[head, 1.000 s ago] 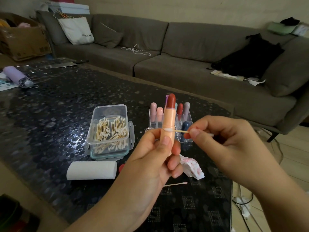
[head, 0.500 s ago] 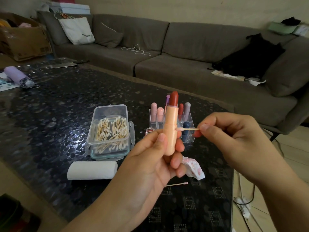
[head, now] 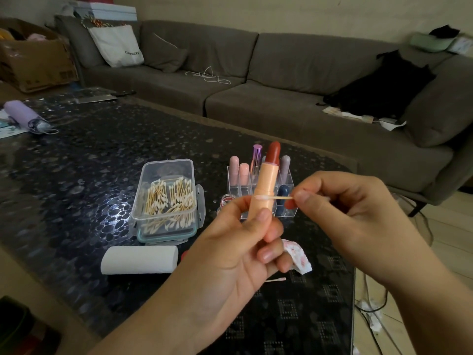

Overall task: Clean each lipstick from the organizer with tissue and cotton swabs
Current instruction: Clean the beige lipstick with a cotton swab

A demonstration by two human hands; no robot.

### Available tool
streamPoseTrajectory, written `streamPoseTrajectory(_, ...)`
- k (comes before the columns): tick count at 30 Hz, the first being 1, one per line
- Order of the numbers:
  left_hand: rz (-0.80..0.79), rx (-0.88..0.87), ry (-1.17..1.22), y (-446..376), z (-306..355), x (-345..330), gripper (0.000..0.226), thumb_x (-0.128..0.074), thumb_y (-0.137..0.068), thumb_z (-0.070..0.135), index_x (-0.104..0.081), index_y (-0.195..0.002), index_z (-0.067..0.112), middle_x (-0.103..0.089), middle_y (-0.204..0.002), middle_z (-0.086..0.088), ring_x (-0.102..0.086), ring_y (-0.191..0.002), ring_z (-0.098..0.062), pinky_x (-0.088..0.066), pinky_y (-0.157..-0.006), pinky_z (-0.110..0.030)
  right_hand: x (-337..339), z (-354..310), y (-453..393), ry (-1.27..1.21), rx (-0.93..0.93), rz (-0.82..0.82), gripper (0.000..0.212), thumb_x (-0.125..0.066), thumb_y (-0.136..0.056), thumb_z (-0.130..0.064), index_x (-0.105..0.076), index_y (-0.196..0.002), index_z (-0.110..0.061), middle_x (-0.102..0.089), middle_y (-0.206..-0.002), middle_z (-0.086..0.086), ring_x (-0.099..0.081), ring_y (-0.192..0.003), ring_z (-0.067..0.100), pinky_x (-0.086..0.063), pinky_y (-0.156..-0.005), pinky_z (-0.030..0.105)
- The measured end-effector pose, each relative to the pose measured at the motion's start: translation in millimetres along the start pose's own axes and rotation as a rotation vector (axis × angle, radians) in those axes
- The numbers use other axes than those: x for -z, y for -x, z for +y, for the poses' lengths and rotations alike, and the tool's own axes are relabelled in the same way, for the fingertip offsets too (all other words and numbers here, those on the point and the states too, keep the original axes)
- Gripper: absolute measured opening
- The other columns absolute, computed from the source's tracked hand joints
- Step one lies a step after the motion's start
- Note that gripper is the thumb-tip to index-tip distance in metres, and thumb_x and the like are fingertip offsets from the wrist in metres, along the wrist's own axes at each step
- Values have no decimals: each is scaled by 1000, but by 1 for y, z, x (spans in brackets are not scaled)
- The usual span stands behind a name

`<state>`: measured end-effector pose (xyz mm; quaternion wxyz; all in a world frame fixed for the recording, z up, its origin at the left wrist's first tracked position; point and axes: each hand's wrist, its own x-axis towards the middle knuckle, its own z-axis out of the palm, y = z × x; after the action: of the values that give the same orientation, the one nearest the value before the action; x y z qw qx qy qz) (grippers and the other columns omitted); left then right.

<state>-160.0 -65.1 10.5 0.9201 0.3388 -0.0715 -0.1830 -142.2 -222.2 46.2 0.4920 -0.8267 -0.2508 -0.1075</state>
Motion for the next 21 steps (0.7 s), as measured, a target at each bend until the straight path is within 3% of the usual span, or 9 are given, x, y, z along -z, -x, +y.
streamPoseTrajectory(7, -38, 3, 30, 0, 1, 6, 23, -57, -78, 18, -66, -95, 4, -53, -69, -9, -50, -55, -16, -49, -54, -31, 5, 0, 0, -45, -13, 57, 12, -56, -80, -24, -65, -72, -22, -55, -55, -16, -46, -50, -2, -35, -48, 4)
streamPoseTrajectory(14, 5, -10, 66, -3, -2, 7, 31, -52, -80, 23, -66, -94, -1, -53, -65, -9, -47, -50, -14, -49, -50, -29, 0, 0, 0, -15, -26, 19, 14, -56, -81, -29, -66, -73, -22, -58, -62, -5, -48, -52, 6, -38, -49, 8)
streamPoseTrajectory(18, -1, 8, 83, -2, -1, 9, 32, -55, -77, 24, -65, -96, 0, -49, -63, -6, -43, -49, -13, -49, -51, -29, 5, 3, -1, -21, -50, 56, 13, -56, -80, -29, -65, -72, -25, -53, -54, -13, -43, -47, 2, -33, -46, 7)
streamPoseTrajectory(21, -84, 30, 91, -5, -1, 14, 24, -68, -75, 25, -72, -92, 8, -50, -66, -4, -46, -53, -13, -50, -58, -30, 3, 3, -1, -35, -31, 27, 12, -55, -81, -29, -66, -76, -27, -54, -57, -8, -45, -51, 4, -36, -49, 8)
